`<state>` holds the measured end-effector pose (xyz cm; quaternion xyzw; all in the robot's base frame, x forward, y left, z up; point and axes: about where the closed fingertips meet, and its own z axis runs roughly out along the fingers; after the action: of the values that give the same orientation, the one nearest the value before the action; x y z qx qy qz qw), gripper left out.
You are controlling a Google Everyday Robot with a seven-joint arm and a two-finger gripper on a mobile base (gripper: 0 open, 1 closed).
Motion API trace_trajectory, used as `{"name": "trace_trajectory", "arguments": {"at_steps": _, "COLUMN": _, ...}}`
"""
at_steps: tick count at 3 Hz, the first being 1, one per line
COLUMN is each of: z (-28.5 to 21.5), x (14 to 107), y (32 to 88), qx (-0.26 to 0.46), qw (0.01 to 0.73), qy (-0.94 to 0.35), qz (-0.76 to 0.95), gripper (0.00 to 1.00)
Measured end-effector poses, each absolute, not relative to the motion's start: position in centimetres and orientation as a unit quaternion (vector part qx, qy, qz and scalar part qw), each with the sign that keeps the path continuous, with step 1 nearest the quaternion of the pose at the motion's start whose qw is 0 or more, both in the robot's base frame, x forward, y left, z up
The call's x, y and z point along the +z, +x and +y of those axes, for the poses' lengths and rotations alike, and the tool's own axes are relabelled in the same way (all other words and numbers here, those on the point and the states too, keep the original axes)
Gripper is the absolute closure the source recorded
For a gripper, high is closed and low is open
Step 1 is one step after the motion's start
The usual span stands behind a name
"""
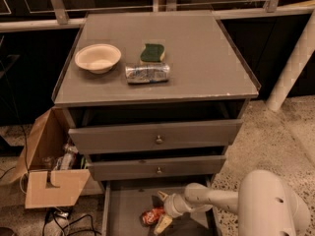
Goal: Pick coke can from bottom drawer and place on counter
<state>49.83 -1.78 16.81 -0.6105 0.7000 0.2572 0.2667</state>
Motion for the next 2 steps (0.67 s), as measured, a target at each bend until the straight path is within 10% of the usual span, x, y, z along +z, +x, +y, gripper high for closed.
{"name": "trace_trajectory", "arguments": {"at_steps": 2, "z": -1.7, "x": 14.4, "y": 49.7, "qx": 0.267, "qw": 0.255, "qy": -0.61, "qz": 0.701, "gripper": 0.0}}
